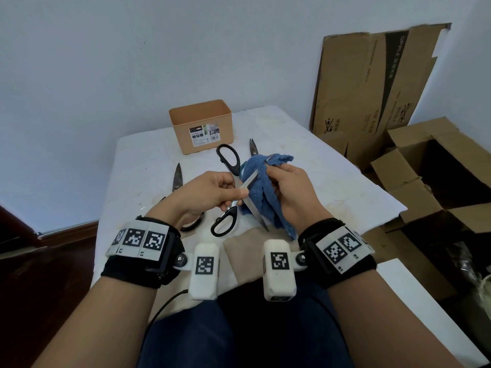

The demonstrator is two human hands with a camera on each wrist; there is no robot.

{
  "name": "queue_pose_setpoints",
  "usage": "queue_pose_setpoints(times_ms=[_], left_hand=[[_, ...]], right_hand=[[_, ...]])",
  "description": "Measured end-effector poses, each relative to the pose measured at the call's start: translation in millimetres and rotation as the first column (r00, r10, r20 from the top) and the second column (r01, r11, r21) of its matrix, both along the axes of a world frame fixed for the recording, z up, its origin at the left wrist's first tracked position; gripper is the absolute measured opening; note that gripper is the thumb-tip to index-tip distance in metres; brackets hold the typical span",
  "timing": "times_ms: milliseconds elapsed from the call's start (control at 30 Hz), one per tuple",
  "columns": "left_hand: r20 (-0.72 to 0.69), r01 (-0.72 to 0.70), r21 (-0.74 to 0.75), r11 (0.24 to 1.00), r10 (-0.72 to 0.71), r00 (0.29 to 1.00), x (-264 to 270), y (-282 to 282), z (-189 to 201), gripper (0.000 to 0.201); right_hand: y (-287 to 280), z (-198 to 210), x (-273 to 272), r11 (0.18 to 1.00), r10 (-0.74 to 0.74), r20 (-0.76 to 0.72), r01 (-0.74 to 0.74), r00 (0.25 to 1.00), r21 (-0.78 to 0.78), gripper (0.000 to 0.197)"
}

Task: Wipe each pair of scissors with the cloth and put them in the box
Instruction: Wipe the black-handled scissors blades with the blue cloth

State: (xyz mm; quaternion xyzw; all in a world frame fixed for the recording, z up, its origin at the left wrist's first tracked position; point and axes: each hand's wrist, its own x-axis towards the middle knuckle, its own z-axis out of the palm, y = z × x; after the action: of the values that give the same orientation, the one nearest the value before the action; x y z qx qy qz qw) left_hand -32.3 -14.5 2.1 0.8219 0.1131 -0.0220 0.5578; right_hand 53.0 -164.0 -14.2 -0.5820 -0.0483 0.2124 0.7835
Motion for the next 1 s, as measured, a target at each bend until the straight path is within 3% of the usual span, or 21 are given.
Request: queue_pose_setpoints(times_ms=[433,767,1000], left_hand=[[-0.018,0.037,0.021,0.999,-0.037,0.999,-3,-2,11,0.016],[-0.007,0.025,0.042,0.999,-0.025,1.000,-5,-4,24,0.015],[-0.007,0.012,0.024,1.000,-0.012,1.000,-8,0,21,0.013]], right_hand=[[2,-1,5,0.991,-0.062,-0.139,0.077,0.988,0.109,0.022],[2,4,7,0.984,-0.091,-0.160,0.114,0.983,0.139,0.013],[1,3,13,0.982,-0.146,-0.115,0.157,0.983,0.100,0.021]])
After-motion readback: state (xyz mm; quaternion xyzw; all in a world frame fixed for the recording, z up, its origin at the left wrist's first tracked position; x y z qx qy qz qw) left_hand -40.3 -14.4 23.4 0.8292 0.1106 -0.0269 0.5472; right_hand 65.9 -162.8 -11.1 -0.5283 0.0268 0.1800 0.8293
